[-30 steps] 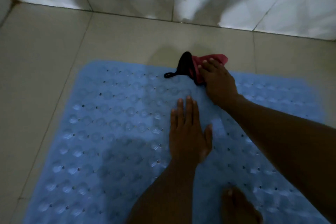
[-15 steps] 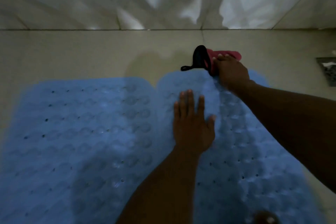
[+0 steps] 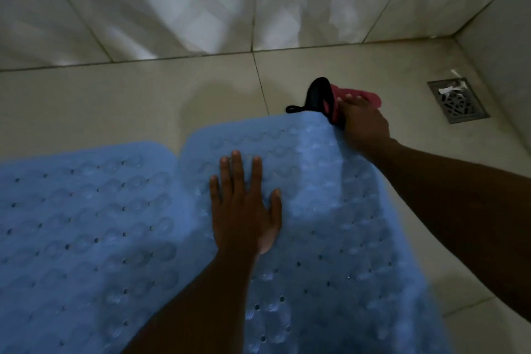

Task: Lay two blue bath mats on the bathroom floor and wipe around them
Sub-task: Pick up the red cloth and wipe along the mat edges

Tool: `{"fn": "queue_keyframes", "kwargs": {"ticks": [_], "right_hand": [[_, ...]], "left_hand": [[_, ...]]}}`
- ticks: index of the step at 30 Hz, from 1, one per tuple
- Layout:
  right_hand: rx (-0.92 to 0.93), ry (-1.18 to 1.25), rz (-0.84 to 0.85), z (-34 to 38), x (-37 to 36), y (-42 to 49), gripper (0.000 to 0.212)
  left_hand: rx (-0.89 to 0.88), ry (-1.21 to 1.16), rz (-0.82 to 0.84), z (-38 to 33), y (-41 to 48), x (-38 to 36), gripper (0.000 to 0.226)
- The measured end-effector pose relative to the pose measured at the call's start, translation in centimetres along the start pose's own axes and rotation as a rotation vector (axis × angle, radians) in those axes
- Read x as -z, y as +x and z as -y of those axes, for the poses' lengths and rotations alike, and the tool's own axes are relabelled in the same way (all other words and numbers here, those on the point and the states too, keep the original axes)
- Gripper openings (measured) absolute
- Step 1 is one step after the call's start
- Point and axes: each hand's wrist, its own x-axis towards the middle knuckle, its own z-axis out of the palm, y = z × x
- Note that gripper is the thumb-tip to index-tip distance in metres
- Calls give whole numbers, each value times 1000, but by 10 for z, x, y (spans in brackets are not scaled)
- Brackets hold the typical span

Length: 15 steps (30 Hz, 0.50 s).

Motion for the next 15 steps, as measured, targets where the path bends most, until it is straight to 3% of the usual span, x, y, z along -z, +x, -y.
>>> {"fn": "queue_keyframes", "kwargs": {"ticks": [11, 15], "right_hand": [[-206, -146, -33, -21, -8, -46, 42], [-302, -129, 33, -34, -2, -64, 57]], "left_hand": [[2, 50, -26, -3, 1, 0, 74], [0, 78, -28, -1, 2, 0, 74]]}}
